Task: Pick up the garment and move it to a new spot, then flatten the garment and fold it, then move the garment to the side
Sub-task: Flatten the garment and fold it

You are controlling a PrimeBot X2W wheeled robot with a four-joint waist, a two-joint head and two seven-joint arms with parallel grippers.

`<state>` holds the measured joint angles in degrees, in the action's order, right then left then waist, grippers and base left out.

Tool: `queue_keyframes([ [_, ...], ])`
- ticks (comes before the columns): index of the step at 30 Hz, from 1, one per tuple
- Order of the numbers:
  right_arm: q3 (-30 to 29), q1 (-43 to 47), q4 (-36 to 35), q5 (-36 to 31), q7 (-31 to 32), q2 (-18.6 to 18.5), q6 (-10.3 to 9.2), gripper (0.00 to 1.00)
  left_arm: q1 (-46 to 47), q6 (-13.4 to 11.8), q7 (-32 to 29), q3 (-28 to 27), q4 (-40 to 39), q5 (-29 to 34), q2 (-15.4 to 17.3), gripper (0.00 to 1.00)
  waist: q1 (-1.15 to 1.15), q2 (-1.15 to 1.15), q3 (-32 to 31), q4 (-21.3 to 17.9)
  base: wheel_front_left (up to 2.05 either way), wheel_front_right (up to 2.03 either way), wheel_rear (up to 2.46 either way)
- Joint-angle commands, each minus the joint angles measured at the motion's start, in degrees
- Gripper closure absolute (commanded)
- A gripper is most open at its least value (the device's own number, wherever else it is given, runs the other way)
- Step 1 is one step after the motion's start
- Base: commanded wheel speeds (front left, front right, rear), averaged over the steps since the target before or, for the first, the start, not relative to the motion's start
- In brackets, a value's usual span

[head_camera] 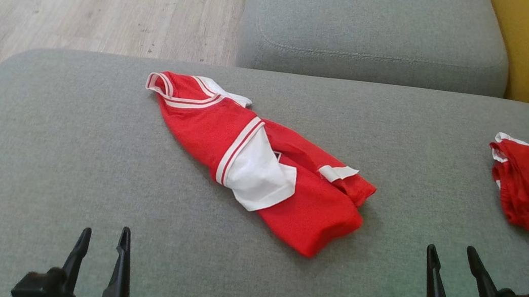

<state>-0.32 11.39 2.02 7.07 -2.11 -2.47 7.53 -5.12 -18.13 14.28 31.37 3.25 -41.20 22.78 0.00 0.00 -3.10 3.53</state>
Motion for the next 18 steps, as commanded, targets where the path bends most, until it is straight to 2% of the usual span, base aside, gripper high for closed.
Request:
queue_keyframes([
  [1,1.47,-1.78,-1.65,0.29,-0.98,-0.41,-0.04,0.00,2.20,0.16,0.71,-2.28,-1.84,0.66,0.52,0.00,0.00,0.00,0.04,-0.01,0.00,0.00,0.00],
  [18,1.23,-2.73,-1.46,-0.38,-0.72,-0.41,-0.04,0.00,2.86,0.30,0.72,-2.49,-1.65,0.70,0.49,0.00,0.00,0.00,0.98,0.70,0.00,0.00,0.00],
])
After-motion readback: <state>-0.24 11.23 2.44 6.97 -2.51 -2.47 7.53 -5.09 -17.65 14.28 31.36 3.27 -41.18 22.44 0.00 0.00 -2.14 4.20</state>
